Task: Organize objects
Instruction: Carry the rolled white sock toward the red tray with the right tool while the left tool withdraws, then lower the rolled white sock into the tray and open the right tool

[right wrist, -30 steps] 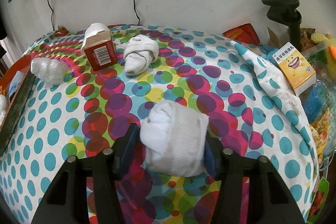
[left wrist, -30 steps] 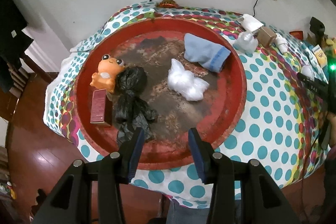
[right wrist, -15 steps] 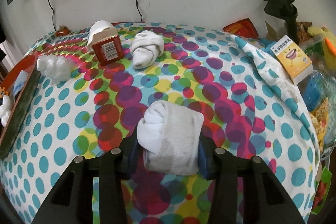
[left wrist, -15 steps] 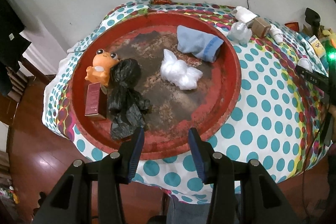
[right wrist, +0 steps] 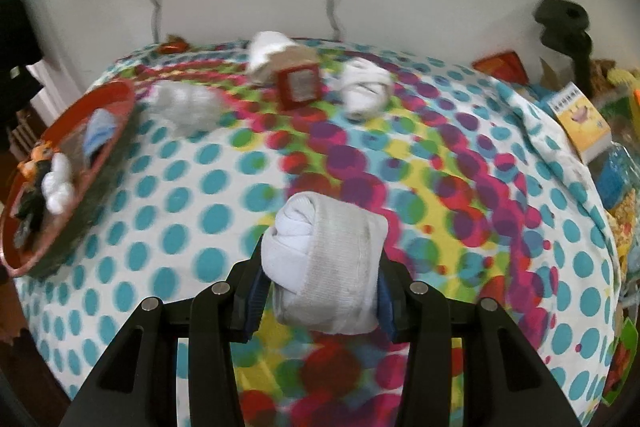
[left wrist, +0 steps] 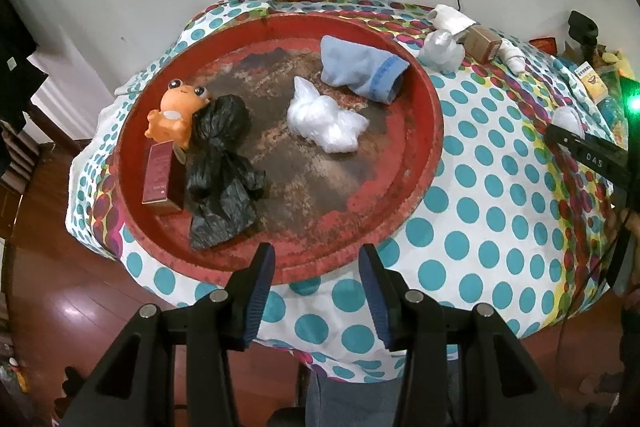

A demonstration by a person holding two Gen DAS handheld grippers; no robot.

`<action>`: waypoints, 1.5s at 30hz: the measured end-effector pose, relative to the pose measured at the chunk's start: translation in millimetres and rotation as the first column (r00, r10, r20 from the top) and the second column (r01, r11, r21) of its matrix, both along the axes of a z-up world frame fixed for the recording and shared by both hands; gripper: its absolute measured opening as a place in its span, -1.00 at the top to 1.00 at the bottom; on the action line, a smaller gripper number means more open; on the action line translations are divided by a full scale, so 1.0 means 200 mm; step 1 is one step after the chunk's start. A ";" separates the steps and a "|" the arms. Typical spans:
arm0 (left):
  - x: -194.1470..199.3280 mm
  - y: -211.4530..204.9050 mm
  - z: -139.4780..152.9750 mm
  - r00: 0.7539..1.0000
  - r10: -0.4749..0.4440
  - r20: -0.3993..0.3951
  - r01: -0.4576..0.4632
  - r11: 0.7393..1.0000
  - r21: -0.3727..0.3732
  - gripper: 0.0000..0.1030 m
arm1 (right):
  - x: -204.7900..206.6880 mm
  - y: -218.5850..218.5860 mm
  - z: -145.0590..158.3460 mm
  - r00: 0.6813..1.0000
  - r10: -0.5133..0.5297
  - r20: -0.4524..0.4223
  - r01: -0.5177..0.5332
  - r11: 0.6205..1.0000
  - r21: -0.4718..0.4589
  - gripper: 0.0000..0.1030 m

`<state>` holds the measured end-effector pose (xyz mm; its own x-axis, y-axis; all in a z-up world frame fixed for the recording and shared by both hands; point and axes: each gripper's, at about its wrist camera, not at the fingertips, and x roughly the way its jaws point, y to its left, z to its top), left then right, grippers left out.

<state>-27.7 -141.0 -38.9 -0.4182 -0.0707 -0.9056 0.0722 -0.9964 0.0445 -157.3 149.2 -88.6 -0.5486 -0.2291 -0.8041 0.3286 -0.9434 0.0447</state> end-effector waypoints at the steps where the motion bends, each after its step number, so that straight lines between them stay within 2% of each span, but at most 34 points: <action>1: 0.01 0.00 0.00 1.000 0.002 0.000 -0.002 1.000 0.000 0.14 | 0.01 -0.03 0.02 1.000 0.015 -0.003 -0.015 1.000 -0.001 0.18; 10: 0.06 -0.06 0.00 1.000 0.018 -0.009 -0.018 1.000 0.009 0.14 | 0.11 -0.39 0.14 0.986 0.169 -0.012 -0.169 0.985 -0.040 0.18; 20: 0.14 -0.21 0.03 0.997 0.068 -0.022 -0.067 0.998 0.009 0.14 | 0.19 -0.81 0.22 0.946 0.321 -0.033 -0.323 0.946 -0.033 0.18; 27: 0.20 -0.39 0.08 0.988 0.147 -0.042 -0.146 0.989 0.024 0.14 | 0.25 -1.07 0.20 0.913 0.408 -0.021 -0.408 0.912 -0.041 0.18; 32: 0.25 -0.51 0.10 0.979 0.200 -0.043 -0.198 0.979 0.039 0.14 | 0.31 -1.28 0.19 0.878 0.479 -0.008 -0.479 0.876 -0.049 0.18; 39: 0.29 -0.64 0.07 0.966 0.258 -0.021 -0.257 0.965 0.046 0.14 | 0.39 -1.48 0.12 0.838 0.545 0.022 -0.544 0.838 -0.046 0.17; 45: 0.30 -0.70 0.05 0.960 0.279 -0.003 -0.278 0.959 0.057 0.14 | 0.42 -1.58 0.04 0.817 0.574 0.053 -0.572 0.819 -0.041 0.17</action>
